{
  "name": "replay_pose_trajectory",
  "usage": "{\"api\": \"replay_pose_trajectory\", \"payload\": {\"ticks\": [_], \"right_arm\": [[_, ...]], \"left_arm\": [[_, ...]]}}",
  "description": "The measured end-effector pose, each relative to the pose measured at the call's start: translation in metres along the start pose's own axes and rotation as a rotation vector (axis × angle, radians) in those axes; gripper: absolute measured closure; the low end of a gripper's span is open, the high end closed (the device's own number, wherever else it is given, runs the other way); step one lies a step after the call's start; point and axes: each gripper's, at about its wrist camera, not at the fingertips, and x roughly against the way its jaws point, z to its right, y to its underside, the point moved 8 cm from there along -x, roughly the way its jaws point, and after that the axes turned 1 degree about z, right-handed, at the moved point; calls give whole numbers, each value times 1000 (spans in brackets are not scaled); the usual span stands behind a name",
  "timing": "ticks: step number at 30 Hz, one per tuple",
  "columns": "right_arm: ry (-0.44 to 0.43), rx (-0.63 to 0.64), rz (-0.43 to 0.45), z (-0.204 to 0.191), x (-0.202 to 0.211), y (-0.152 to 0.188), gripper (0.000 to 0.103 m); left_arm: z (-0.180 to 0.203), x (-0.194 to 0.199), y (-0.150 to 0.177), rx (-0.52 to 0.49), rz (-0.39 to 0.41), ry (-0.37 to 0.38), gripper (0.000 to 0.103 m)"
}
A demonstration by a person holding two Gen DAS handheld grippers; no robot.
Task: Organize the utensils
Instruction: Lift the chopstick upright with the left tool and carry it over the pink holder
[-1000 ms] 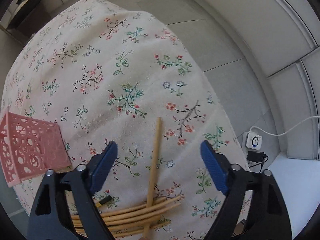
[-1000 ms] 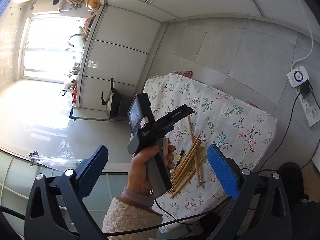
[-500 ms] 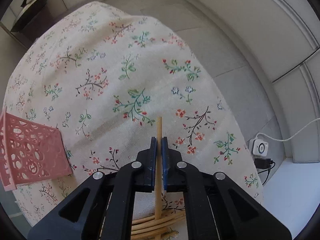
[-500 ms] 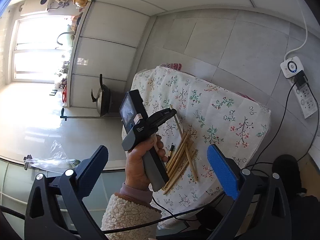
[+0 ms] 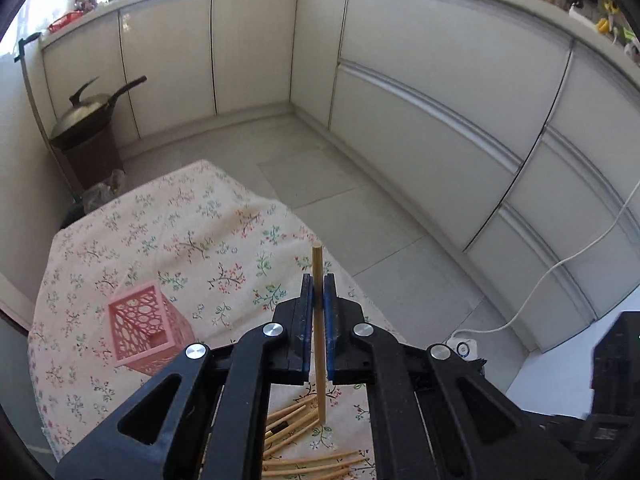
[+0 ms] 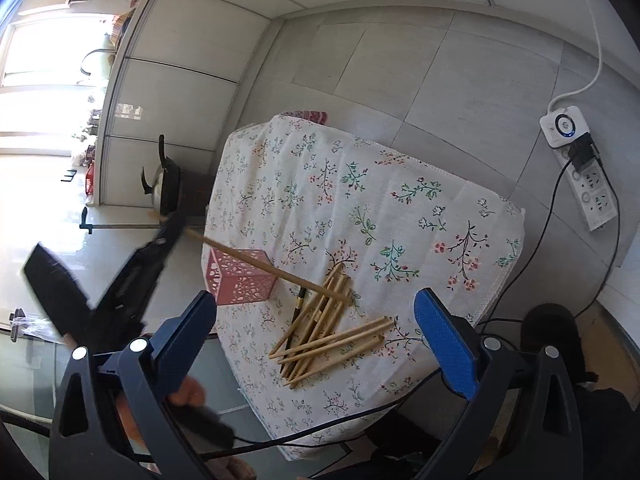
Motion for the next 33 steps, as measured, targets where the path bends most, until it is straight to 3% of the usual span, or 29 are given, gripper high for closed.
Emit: {"api": "replay_pose_trajectory", "payload": {"ticks": [8, 13, 15, 17, 20, 23, 26, 33], "right_arm": [[86, -54, -82, 26, -33, 27, 7], [60, -110, -165, 41, -45, 78, 8], [52, -149, -228, 45, -54, 104, 15], [77, -165, -273, 47, -65, 123, 36], [130, -201, -244, 53, -75, 129, 61], [160, -245, -227, 59, -82, 131, 74], [176, -264, -212, 58, -93, 135, 81], [244, -249, -153, 52, -103, 128, 85]], "left_arm": [[-12, 123, -18, 19, 238, 46, 99], [-40, 194, -14, 60, 388, 32, 99], [-57, 217, -10, 92, 438, 28, 99], [-68, 232, -6, 105, 468, 11, 99], [-81, 254, -3, 101, 513, -38, 99], [-95, 274, -1, 129, 552, -22, 99], [-109, 288, 3, 155, 576, -14, 99], [-122, 297, 6, 197, 591, 9, 99]]}}
